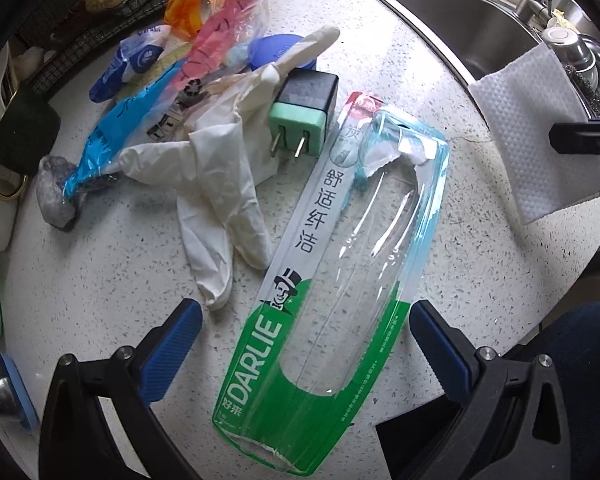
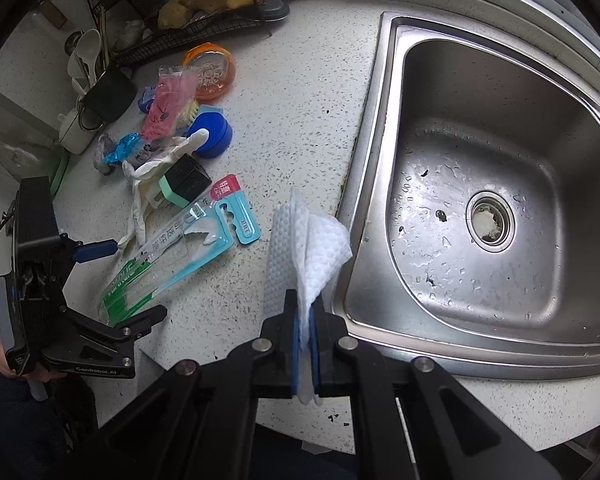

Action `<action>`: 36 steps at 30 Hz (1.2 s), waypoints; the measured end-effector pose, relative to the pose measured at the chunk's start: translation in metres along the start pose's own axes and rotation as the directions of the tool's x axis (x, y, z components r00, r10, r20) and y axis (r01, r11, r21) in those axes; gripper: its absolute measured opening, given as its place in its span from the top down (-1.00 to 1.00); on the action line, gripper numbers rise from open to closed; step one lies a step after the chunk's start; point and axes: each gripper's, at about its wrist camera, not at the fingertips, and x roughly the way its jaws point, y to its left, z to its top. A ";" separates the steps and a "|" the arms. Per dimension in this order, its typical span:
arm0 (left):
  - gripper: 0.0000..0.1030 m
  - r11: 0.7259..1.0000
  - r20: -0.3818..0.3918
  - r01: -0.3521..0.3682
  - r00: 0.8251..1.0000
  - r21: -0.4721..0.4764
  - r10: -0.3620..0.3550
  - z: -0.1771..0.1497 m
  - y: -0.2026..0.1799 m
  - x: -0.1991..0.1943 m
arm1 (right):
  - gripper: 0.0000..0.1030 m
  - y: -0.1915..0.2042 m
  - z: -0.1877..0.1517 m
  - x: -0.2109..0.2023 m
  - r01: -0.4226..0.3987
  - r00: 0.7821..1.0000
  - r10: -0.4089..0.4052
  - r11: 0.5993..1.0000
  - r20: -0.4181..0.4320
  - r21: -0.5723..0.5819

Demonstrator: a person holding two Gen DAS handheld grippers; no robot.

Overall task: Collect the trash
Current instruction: 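Grasp the green DARLIE toothbrush package with the left tool while the right tool holds the wipe, then carry the package and wipe down over the red bin with both tools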

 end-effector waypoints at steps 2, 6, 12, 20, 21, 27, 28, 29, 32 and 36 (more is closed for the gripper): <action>-0.90 1.000 -0.008 0.017 1.000 -0.007 -0.017 0.003 0.001 0.003 | 0.92 -0.002 0.000 -0.001 0.004 1.000 -0.004 1.000 0.005 0.009; -0.65 1.000 -0.008 0.017 1.000 -0.019 -0.017 0.005 0.003 0.002 | 0.92 -0.002 0.002 -0.002 0.009 1.000 -0.010 1.000 0.012 0.022; -0.16 1.000 0.037 -0.014 0.999 0.021 0.013 -0.005 0.002 -0.015 | 0.92 0.001 0.003 -0.002 0.009 1.000 -0.009 1.000 0.022 0.017; 0.26 1.000 0.102 0.021 0.995 0.003 -0.021 -0.007 -0.011 -0.046 | 0.92 0.008 0.000 -0.010 0.003 0.999 -0.002 1.000 0.041 -0.014; 0.28 1.000 0.102 0.030 0.994 -0.003 -0.029 -0.009 -0.011 -0.048 | 0.92 0.008 -0.001 -0.011 0.002 0.999 -0.001 1.000 0.045 -0.017; 0.34 0.993 0.149 0.089 0.986 -0.073 -0.078 -0.040 -0.019 -0.077 | 0.92 0.004 -0.008 -0.020 -0.015 0.998 0.018 0.999 0.063 -0.035; 0.37 0.992 0.154 0.094 0.985 -0.089 -0.080 -0.040 -0.019 -0.083 | 0.92 0.003 -0.010 -0.022 -0.020 0.998 0.022 0.999 0.065 -0.039; 0.42 0.990 0.157 0.095 0.984 -0.100 -0.079 -0.041 -0.019 -0.087 | 0.92 0.003 -0.012 -0.022 -0.023 0.998 0.025 0.999 0.064 -0.044; 0.82 0.986 0.161 0.089 0.985 -0.141 -0.066 -0.045 -0.022 -0.095 | 0.92 0.004 -0.019 -0.025 -0.031 0.997 0.035 0.998 0.064 -0.062; 0.85 0.983 0.164 0.077 0.985 -0.167 -0.049 -0.049 -0.031 -0.097 | 0.92 0.007 -0.028 -0.030 -0.044 0.996 0.051 0.995 0.069 -0.093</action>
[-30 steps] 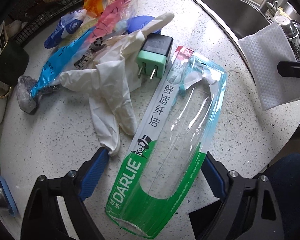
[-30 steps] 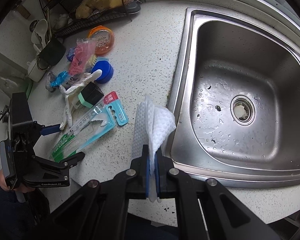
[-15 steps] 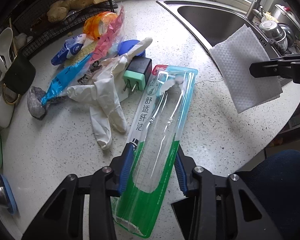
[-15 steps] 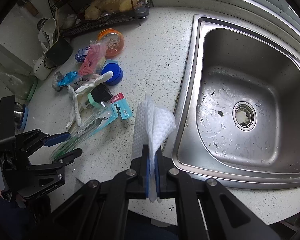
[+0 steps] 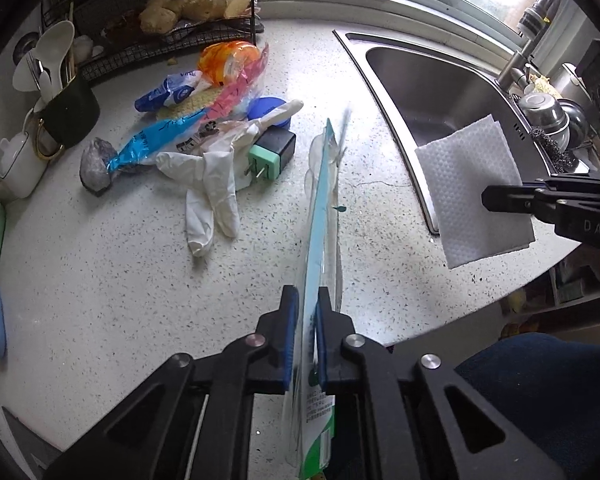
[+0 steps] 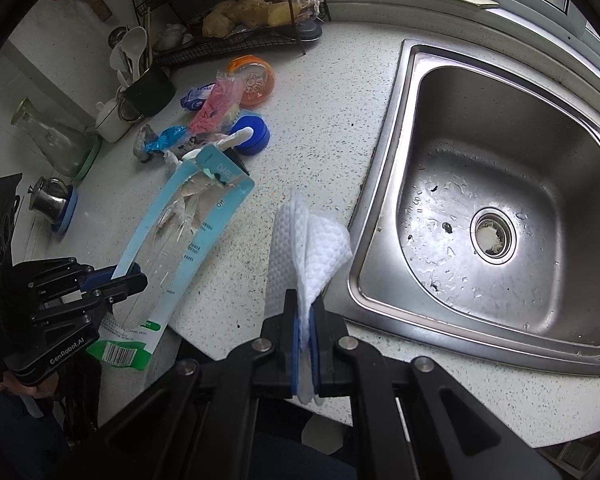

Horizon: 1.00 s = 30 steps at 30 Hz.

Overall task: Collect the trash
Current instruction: 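Carry the package and wipe down over the red bin with both tools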

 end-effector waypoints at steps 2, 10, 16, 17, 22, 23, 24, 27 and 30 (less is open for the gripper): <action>0.85 1.000 -0.001 -0.011 1.000 -0.011 0.011 -0.005 -0.005 -0.002 | 0.92 0.001 -0.004 -0.004 -0.008 1.000 0.008 1.000 0.006 -0.014; 0.85 0.999 0.020 -0.041 0.999 -0.024 0.042 -0.028 -0.045 -0.023 | 0.92 0.001 -0.032 -0.025 -0.048 0.998 0.050 0.997 0.036 -0.065; 0.85 0.997 0.020 -0.066 0.998 -0.041 0.067 -0.058 -0.088 -0.036 | 0.92 -0.007 -0.067 -0.038 -0.080 0.996 0.084 0.992 0.036 -0.093; 0.85 0.996 0.019 -0.072 0.997 -0.046 0.073 -0.065 -0.095 -0.038 | 0.92 -0.008 -0.073 -0.040 -0.085 0.995 0.089 0.992 0.037 -0.096; 0.85 0.994 0.018 -0.088 0.996 -0.069 0.090 -0.101 -0.134 -0.047 | 0.92 -0.016 -0.111 -0.055 -0.097 0.994 0.103 0.987 0.036 -0.130; 0.85 0.993 0.021 -0.091 0.996 -0.073 0.092 -0.108 -0.141 -0.049 | 0.92 -0.018 -0.119 -0.058 -0.099 0.994 0.104 0.985 0.033 -0.141; 0.85 0.993 0.024 -0.094 0.995 -0.077 0.096 -0.115 -0.149 -0.051 | 0.92 -0.020 -0.127 -0.059 -0.097 0.994 0.103 0.984 0.032 -0.151; 0.85 0.992 0.006 -0.088 0.996 -0.088 0.089 -0.131 -0.166 -0.048 | 0.92 -0.022 -0.146 -0.060 -0.097 0.995 0.101 0.981 0.014 -0.170; 0.85 0.992 -0.022 -0.079 0.997 -0.102 0.077 -0.146 -0.181 -0.043 | 0.92 -0.025 -0.163 -0.060 -0.109 0.994 0.109 0.979 -0.011 -0.173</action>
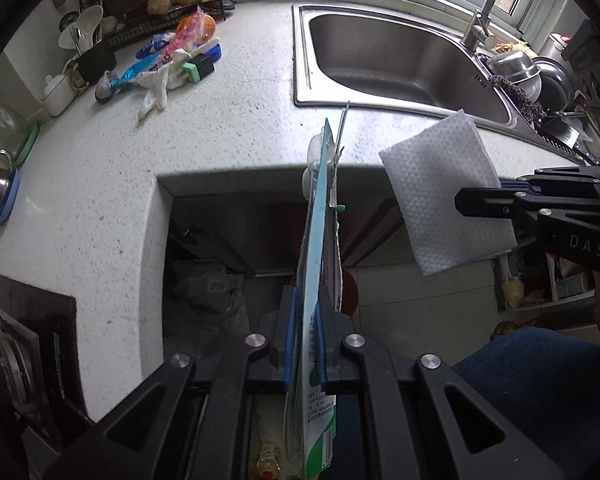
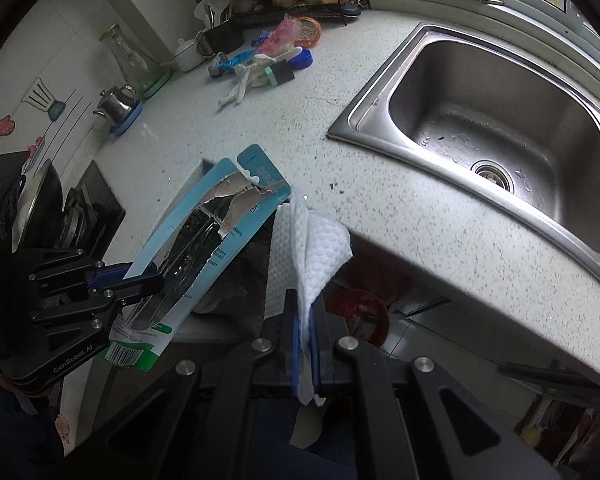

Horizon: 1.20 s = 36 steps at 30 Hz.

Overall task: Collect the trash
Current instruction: 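Carry the package and wipe down over the red bin with both tools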

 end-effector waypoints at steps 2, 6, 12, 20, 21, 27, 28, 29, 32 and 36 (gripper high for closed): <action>0.85 1.000 -0.017 0.008 1.000 -0.004 -0.009 -0.009 -0.007 0.002 | 0.92 0.001 -0.007 0.002 -0.003 1.000 0.003 1.000 -0.014 -0.005; 0.85 1.000 -0.064 0.014 0.998 -0.008 -0.015 -0.024 -0.014 0.010 | 0.92 0.000 -0.017 0.009 -0.011 0.999 0.012 1.000 -0.051 0.012; 0.85 0.999 -0.145 0.036 0.989 -0.008 -0.037 -0.040 -0.012 0.032 | 0.92 -0.003 -0.033 0.033 -0.004 0.993 0.007 1.000 -0.120 0.029; 0.85 0.997 -0.230 0.078 0.970 0.000 -0.076 -0.041 -0.004 0.098 | 0.92 -0.014 -0.050 0.088 0.016 0.977 0.001 0.996 -0.213 0.082; 0.85 0.996 -0.240 0.084 0.968 0.006 -0.080 -0.043 -0.003 0.110 | 0.92 -0.017 -0.052 0.096 0.018 0.975 0.003 0.996 -0.220 0.091; 0.85 0.993 -0.318 0.116 0.941 -0.012 -0.114 -0.057 0.002 0.198 | 0.92 -0.039 -0.068 0.171 0.046 0.961 -0.007 0.990 -0.275 0.134; 0.85 0.992 -0.326 0.124 0.938 -0.015 -0.122 -0.061 0.003 0.214 | 0.92 -0.042 -0.071 0.182 0.050 0.959 -0.010 0.989 -0.282 0.135; 0.85 0.991 -0.334 0.130 0.934 -0.015 -0.127 -0.064 0.003 0.229 | 0.92 -0.046 -0.074 0.194 0.058 0.957 -0.017 0.989 -0.289 0.136; 0.85 0.991 -0.366 0.132 0.922 -0.012 -0.127 -0.073 0.006 0.277 | 0.92 -0.059 -0.084 0.228 0.061 0.953 -0.013 0.986 -0.301 0.153; 0.85 0.989 -0.394 0.147 0.908 -0.012 -0.140 -0.081 0.011 0.337 | 0.92 -0.076 -0.101 0.281 0.078 0.944 -0.019 0.983 -0.329 0.169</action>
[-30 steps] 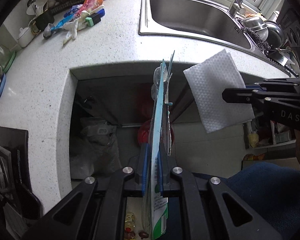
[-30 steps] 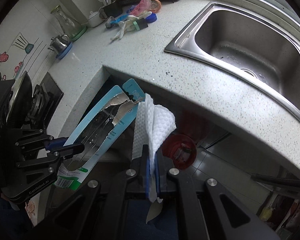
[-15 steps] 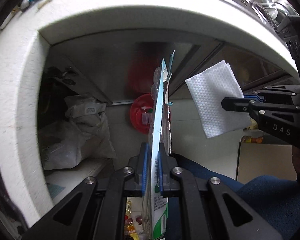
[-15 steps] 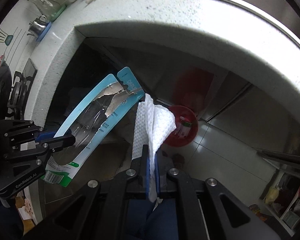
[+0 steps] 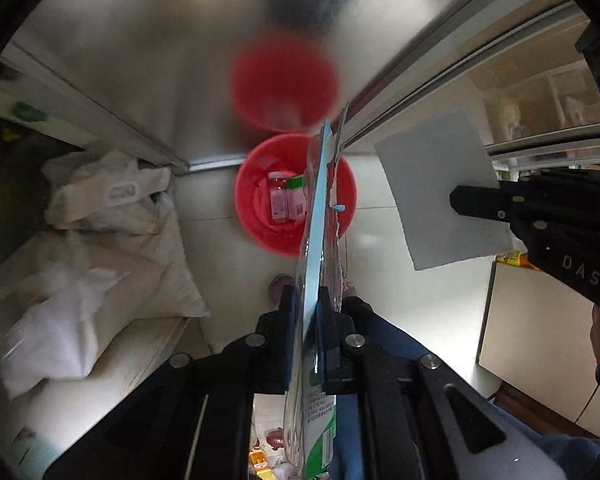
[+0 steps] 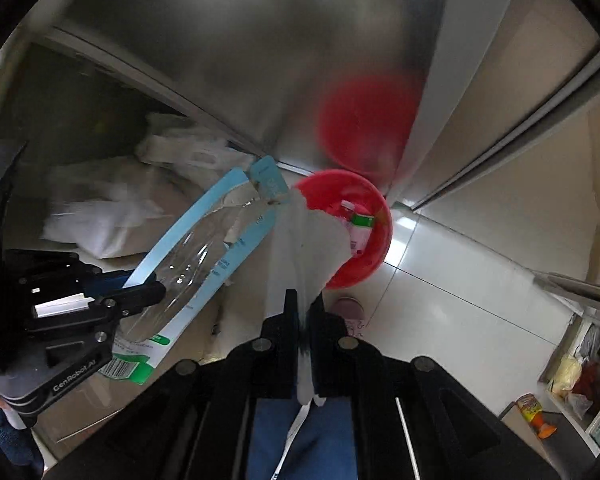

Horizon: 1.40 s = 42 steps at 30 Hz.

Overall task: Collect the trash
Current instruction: 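Carry the package and wipe down over the red bin with both tools, then open the left tool to drop the package while the right tool releases the wipe into the bin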

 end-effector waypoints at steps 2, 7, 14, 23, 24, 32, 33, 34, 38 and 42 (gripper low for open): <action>0.85 1.000 -0.014 -0.001 1.000 0.011 0.001 0.007 0.006 0.031 | 0.92 -0.012 0.004 0.023 0.007 1.000 -0.007 1.000 -0.005 0.009; 0.85 0.999 -0.037 -0.009 0.999 0.043 0.010 0.028 0.015 0.101 | 0.92 -0.031 0.008 0.075 0.002 1.000 -0.001 0.999 -0.016 0.047; 0.85 0.999 -0.065 0.028 0.998 0.023 -0.026 0.053 0.019 0.161 | 0.92 -0.054 0.006 0.112 0.010 0.999 -0.007 0.997 -0.046 0.073; 0.83 0.998 -0.074 -0.016 0.997 0.059 0.020 0.067 0.021 0.191 | 0.92 -0.066 0.014 0.134 -0.016 0.999 0.020 0.992 -0.031 0.126; 0.81 0.997 -0.080 -0.024 0.996 0.067 0.030 0.068 0.021 0.193 | 0.92 -0.066 0.014 0.135 -0.018 0.999 0.022 0.991 -0.029 0.130; 0.25 0.998 -0.062 -0.019 0.998 0.065 0.023 0.073 0.028 0.196 | 0.92 -0.069 0.018 0.144 -0.019 0.999 0.024 0.989 -0.034 0.147; 0.15 0.998 -0.054 -0.014 0.998 0.067 0.018 0.074 0.028 0.194 | 0.92 -0.069 0.018 0.146 -0.017 0.999 0.023 0.989 -0.039 0.146; 0.06 0.997 -0.050 -0.013 0.999 0.070 0.017 0.074 0.029 0.195 | 0.92 -0.069 0.017 0.148 -0.015 0.999 0.021 0.989 -0.043 0.146; -0.06 0.998 -0.061 -0.024 0.998 0.062 0.028 0.074 0.031 0.194 | 0.92 -0.070 0.019 0.154 -0.019 0.998 0.028 0.987 -0.052 0.159; -0.06 0.999 -0.083 -0.025 0.996 0.043 0.028 0.072 0.035 0.196 | 0.92 -0.069 0.023 0.159 -0.032 0.998 0.041 0.986 -0.055 0.162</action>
